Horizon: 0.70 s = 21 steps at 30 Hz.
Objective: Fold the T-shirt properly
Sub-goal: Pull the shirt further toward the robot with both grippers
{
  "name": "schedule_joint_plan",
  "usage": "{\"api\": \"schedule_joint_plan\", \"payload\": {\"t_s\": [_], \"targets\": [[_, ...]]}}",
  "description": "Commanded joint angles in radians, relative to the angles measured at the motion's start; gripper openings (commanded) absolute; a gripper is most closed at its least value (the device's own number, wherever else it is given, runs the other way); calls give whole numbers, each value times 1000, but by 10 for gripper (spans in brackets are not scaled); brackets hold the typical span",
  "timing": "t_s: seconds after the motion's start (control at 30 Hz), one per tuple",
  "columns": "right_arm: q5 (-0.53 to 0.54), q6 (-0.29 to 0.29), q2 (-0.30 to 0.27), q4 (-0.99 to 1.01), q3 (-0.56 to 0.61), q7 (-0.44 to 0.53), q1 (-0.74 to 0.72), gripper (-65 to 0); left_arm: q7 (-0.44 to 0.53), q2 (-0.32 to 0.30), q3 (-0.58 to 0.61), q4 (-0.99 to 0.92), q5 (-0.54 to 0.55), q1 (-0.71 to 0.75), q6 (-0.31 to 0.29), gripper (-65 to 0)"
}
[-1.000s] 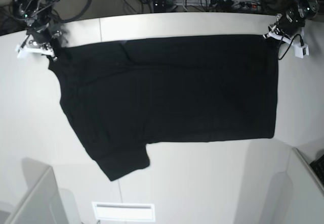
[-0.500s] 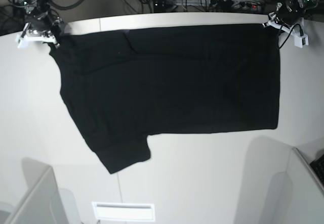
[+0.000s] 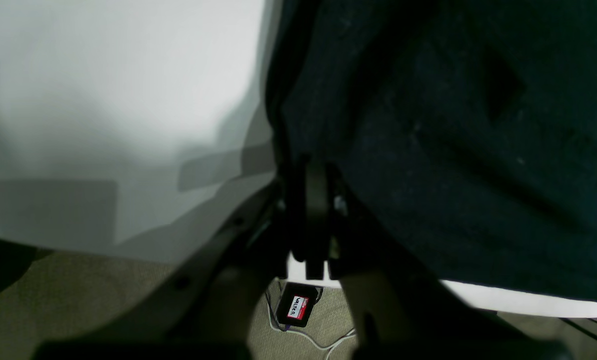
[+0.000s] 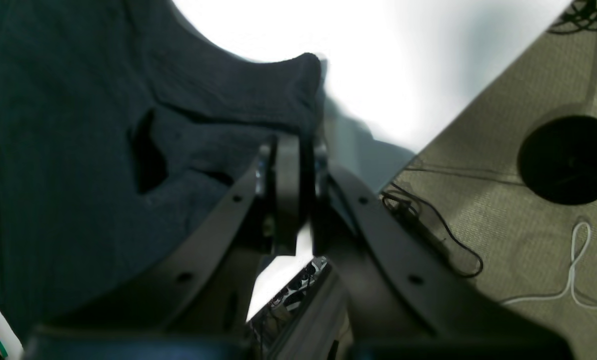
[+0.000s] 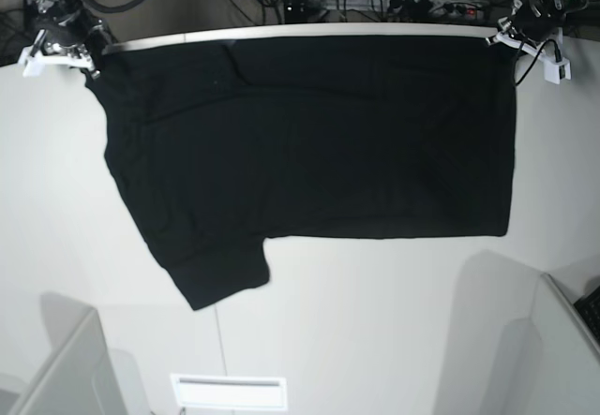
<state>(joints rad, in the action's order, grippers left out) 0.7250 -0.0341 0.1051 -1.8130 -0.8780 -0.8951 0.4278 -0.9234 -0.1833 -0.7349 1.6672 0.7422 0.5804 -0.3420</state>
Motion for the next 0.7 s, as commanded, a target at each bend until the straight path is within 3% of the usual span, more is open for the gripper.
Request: {"api": "schedule_joint_plan", "payload": {"t_s": [0.0,0.33,0.37,0.47,0.5,0.57,0.67], "targets": [[9,-7,-8,-20,-5,14,4,-650,0,-11,-8,14,-3,13,-1,-650],[9,-7,-6,-20,-7,20,6,-650,0,-11,-12,14,-3,13,-1,-650],[9,-7,-3,-20,-7,20,6,-617,0,-11,-12,14,-3,13,-1,-597],[9,-7,11,-20,-30,20,4,-411,0,-11,-12,14,-3,13,-1,-403],[9,-7,17,-20,-51,18,1,-371,0,-11,-12,14,-3,13,-1,-352],[9,-7,21,-20,-82,18,1,-360,0,-11,-13,14,-3,13,-1,-278],[9,-7,20,-20,-109,18,-1,-354,0,-8,-71,14,-3,14,1,-244]]}}
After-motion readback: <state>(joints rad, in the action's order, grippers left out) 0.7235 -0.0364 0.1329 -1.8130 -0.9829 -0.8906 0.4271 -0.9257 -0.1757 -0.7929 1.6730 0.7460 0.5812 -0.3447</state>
